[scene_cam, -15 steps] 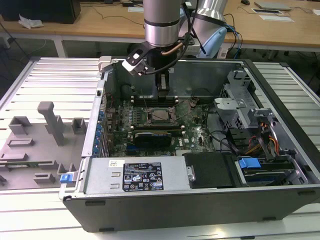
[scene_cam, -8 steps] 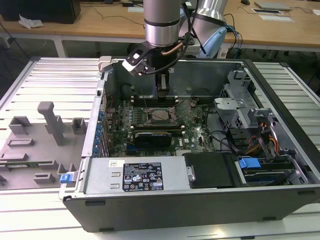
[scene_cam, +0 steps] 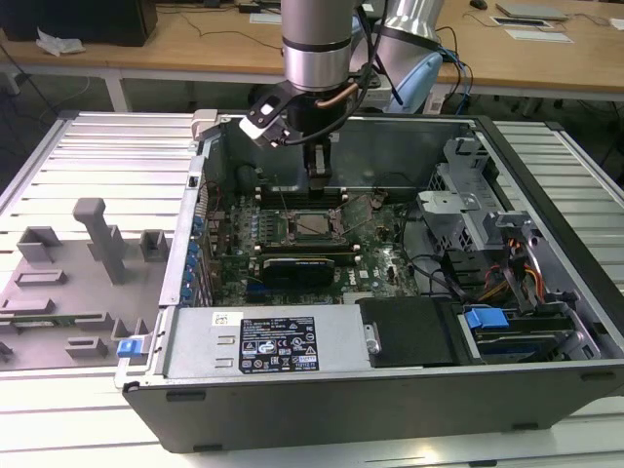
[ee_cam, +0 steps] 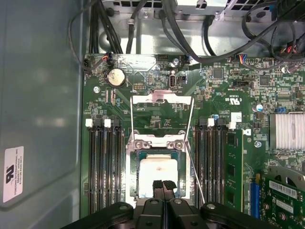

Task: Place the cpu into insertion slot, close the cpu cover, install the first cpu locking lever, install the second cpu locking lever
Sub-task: 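Close the cpu cover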

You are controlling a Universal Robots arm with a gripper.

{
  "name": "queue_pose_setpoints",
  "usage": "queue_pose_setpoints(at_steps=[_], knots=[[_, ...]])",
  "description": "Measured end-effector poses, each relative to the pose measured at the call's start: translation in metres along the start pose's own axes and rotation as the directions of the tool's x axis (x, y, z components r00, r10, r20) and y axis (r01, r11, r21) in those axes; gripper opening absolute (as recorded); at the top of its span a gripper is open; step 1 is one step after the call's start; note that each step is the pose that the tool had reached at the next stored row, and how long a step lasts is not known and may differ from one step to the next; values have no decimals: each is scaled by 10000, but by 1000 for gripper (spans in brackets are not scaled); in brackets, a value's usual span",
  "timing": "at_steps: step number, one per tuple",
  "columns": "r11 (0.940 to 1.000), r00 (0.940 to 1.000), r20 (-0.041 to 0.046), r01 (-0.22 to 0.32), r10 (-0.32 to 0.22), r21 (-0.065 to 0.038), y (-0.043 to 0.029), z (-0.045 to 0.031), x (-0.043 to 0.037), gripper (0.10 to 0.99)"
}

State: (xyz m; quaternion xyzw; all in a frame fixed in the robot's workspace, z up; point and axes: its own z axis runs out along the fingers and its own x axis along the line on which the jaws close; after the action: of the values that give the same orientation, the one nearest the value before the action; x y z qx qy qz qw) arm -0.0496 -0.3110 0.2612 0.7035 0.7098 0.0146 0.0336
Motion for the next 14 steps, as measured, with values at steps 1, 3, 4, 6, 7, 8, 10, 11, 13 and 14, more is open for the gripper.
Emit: queue_pose_setpoints(at_steps=[1,3,4,6,7,8,10,11,13,14], knots=[[10000,10000,0,1,-1,0,7,0,0,106],[10000,10000,0,1,-1,0,23,2,0,106],[10000,10000,-1,1,-1,0,31,2,0,106],[10000,10000,-1,0,0,0,46,3,0,106],[10000,10000,-1,0,0,0,65,5,0,106],[10000,10000,-1,0,0,0,80,6,-1,106],[10000,10000,-1,0,0,0,123,9,-1,106],[10000,10000,-1,1,-1,0,148,10,-1,106],[10000,10000,-1,-1,1,0,170,12,-1,106],[10000,10000,-1,0,0,-1,181,13,-1,106]])
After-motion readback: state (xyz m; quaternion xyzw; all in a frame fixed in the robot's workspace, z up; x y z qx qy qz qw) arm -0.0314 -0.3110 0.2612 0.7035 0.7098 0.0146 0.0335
